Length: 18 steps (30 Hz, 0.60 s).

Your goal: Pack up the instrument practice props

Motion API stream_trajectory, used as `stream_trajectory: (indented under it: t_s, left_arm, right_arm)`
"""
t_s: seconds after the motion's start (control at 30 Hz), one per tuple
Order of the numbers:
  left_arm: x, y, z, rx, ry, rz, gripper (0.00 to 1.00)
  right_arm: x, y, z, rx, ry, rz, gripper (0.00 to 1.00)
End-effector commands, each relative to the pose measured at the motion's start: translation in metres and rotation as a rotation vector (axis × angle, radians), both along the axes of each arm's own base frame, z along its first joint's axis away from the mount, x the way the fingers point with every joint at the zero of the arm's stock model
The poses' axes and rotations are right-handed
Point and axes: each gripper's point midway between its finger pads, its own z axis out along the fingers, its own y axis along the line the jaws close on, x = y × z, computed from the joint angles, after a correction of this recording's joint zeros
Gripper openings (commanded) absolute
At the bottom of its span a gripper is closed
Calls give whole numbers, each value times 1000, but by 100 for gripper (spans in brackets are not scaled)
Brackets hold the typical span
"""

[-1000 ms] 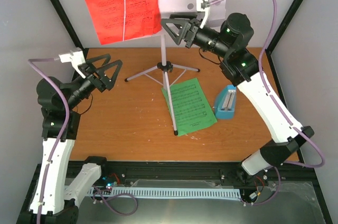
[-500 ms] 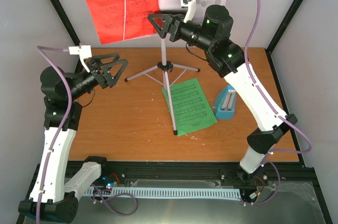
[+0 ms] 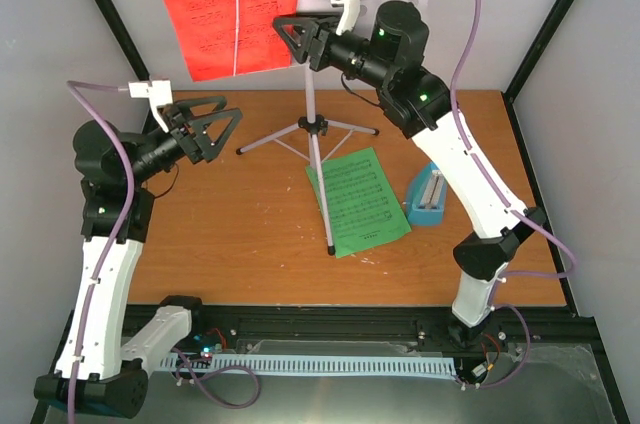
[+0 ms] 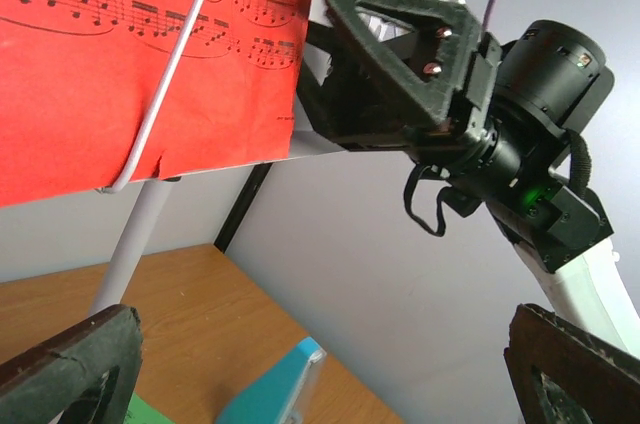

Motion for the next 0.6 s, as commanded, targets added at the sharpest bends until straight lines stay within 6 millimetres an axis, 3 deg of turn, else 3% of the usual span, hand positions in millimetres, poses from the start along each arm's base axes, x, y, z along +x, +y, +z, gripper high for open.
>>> stream_trajectory:
  t_s: [0.0,0.13,0.33,0.47,0.57]
  left_arm:
    - [-13,-1,23,-1,-64,-26,99]
    - [-16,-2,34,-5,-83,-35,100]
    - [-17,2,82,-9,-166,7,99]
    - [1,12,112,-37,-168,90,99]
    - [19,7,112,-33,-129,62,97]
  right_arm:
    - [-2,10,0,1,-7,23,48]
    - [1,13,-3,4,1,16,35]
    - [3,13,0,24,-1,8,17]
    - [3,14,3,40,2,8,3]
    - [2,13,4,46,-2,5,3]
